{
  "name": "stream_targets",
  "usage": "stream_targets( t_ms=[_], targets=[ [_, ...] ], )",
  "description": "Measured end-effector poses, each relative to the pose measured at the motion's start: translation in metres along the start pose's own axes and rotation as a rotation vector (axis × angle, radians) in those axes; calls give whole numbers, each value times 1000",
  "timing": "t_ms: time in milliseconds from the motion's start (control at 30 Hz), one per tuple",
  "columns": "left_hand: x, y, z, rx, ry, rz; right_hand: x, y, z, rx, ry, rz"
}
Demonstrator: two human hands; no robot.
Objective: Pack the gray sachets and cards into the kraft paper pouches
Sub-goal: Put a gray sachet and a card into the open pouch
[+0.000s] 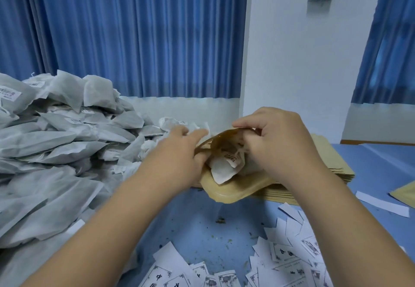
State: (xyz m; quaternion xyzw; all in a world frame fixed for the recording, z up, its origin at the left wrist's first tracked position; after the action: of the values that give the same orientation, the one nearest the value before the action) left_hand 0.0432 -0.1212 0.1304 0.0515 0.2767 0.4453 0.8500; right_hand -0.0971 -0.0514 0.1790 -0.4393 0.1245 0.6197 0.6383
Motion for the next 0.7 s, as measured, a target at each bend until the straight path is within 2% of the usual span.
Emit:
stream_targets(
  t_ms=[67, 133, 233, 400, 467, 533, 633, 700],
  targets=[
    [-3, -1, -11, 222, -19, -27, 1, 1, -2, 80, -86, -34],
    [-2, -6, -12, 265, 29, 11, 3, -9, 1, 200, -119, -8],
    [-1, -1, -13, 345, 96, 6, 7, -36, 18, 233, -115, 20],
    [0, 19, -17, 643, 95, -72, 46, -58, -23, 490, -576, 72],
    [1, 21, -16, 711, 119, -74, 58, -47, -47, 607, -790, 72],
    [1, 21, -15, 753, 143, -53, 58, -27, -62, 699, -917, 19],
    [3, 23, -14, 767, 158, -45, 51, -6, -76, 682, -956, -73],
    [3, 25, -15, 794, 158, -44, 37, -3, -82, 611, -862, -74]
  ],
)
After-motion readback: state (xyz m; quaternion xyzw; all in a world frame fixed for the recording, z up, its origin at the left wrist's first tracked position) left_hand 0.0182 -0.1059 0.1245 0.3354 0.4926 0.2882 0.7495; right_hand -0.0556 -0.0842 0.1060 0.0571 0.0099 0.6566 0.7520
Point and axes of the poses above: each hand's wrist, its own x-axis away from the middle knuckle, its own z-axis out of the back of the hand, y = z × x, the point moved 9 cm from there along -x, towards the middle knuckle, and after that the axes turned 3 degrees about -z, right-handed, at the moved point
